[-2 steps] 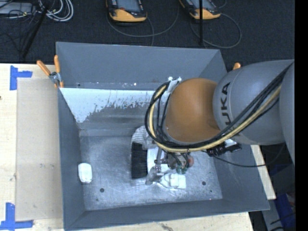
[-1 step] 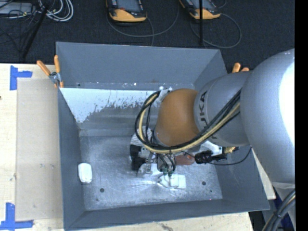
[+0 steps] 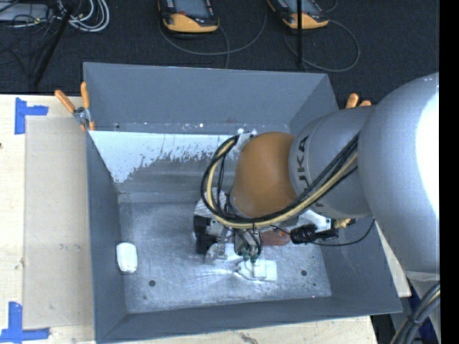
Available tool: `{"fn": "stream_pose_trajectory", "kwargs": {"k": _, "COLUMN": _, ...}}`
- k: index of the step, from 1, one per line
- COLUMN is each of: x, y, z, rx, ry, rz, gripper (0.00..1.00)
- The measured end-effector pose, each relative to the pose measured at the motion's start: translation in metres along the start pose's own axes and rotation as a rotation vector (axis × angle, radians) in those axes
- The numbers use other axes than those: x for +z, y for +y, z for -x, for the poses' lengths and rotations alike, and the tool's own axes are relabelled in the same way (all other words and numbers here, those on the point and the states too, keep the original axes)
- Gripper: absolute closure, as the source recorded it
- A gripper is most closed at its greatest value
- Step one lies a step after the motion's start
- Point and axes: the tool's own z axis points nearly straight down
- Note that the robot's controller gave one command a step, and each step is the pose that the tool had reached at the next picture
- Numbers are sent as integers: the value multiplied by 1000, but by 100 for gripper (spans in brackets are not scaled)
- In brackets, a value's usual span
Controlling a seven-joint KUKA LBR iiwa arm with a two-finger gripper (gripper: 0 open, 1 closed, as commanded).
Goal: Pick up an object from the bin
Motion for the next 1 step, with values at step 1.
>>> {"fn": "stream_pose_trajectory", "kwargs": {"k": 1, "x": -189, "y": -1, "z": 6, "rx": 39, "ry": 10, "rz": -8, "gripper": 100}}
